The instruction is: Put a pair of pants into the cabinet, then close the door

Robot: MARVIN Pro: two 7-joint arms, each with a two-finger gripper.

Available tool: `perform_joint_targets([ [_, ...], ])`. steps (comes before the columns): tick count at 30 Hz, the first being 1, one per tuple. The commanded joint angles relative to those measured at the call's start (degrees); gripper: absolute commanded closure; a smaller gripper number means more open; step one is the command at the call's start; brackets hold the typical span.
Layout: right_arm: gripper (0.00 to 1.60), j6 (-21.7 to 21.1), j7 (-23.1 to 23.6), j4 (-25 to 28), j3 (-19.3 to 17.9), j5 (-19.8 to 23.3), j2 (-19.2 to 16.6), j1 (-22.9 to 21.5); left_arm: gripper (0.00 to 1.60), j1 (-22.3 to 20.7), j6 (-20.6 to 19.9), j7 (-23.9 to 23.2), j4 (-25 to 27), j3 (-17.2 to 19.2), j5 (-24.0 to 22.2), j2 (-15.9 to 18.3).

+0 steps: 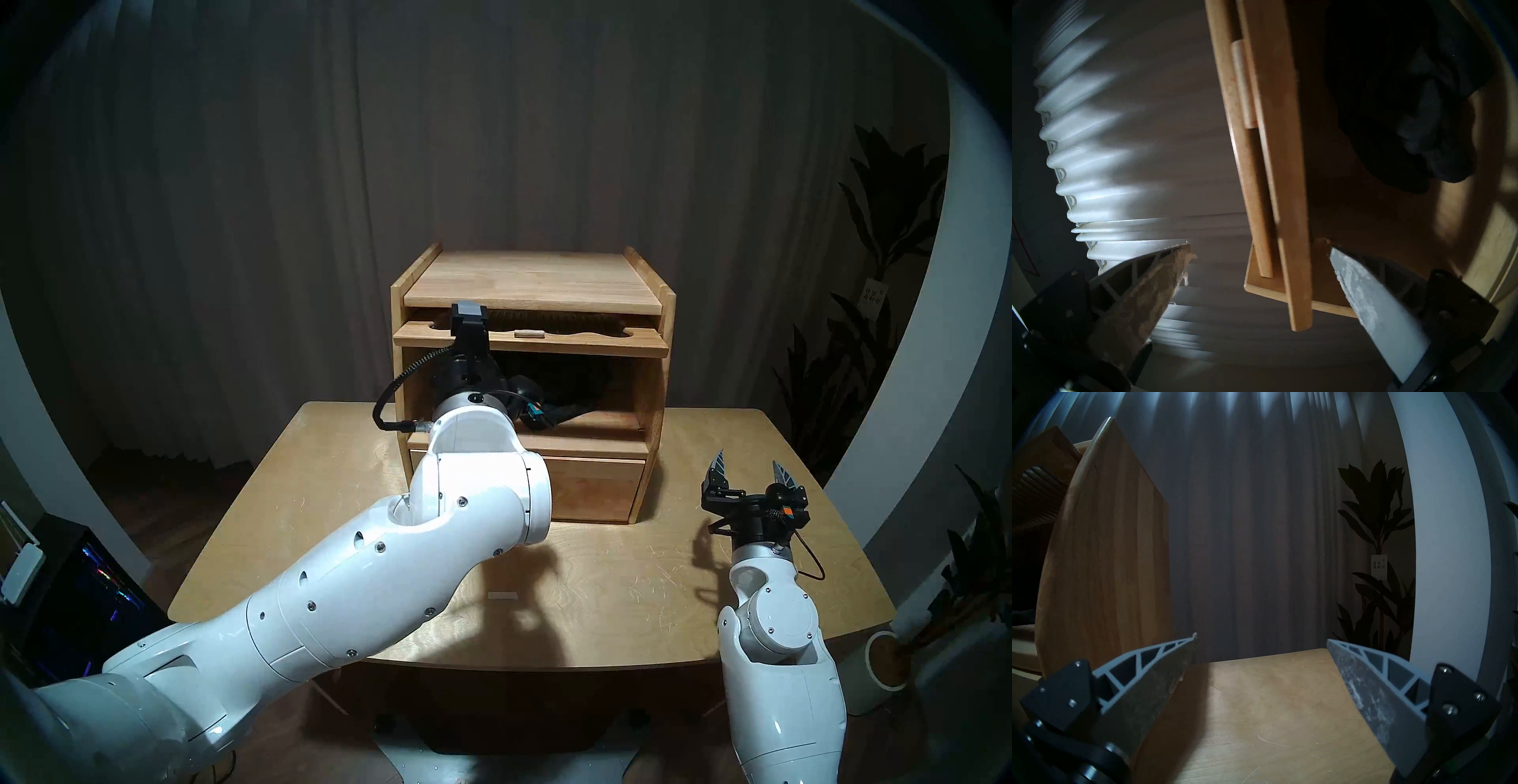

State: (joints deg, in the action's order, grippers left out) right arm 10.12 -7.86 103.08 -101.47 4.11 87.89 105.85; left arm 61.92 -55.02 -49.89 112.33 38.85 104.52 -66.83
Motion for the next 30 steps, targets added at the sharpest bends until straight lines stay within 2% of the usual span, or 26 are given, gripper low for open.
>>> perform_joint_targets([
  [1, 0.0, 0.21, -2.14, 3.67, -0.68, -1.62, 0.69, 1.03, 0.0, -0.49, 0.64, -2.72, -2.77, 0.72, -2.18, -2.2],
  [7, 0.0, 0.26, -3.78, 5.85, -1.44, -2.75, 1.3, 2.87, 0.0, -3.79, 3.69, 1.27, -6.65, 1.76, -5.12, -1.13],
  [12, 0.0, 0.19, -5.73, 7.52, -2.15, -3.64, 2.47, 4.78, 0.0, -5.86, 5.88, 2.32, -7.6, 3.37, -6.83, -0.72],
  [18, 0.0, 0.51, -7.63, 8.91, -2.64, -4.53, 3.8, 7.17, 0.0, -6.17, 7.79, 4.78, -9.1, 3.77, -9.91, -1.09],
  [28, 0.0, 0.94, -10.83, 11.33, -2.18, -7.28, 5.8, 10.56, 0.0, -5.41, 10.62, 13.85, -13.78, 4.49, -17.45, -3.23],
  [29, 0.0, 1.03, -11.19, 11.46, -1.53, -7.93, 6.16, 10.71, 0.65, -4.95, 10.68, 15.33, -13.62, 4.64, -18.58, -3.86],
  [30, 0.0, 1.03, -11.19, 11.46, -1.53, -7.93, 6.16, 10.71, 0.65, -4.95, 10.68, 15.33, -13.62, 4.64, -18.58, -3.86],
])
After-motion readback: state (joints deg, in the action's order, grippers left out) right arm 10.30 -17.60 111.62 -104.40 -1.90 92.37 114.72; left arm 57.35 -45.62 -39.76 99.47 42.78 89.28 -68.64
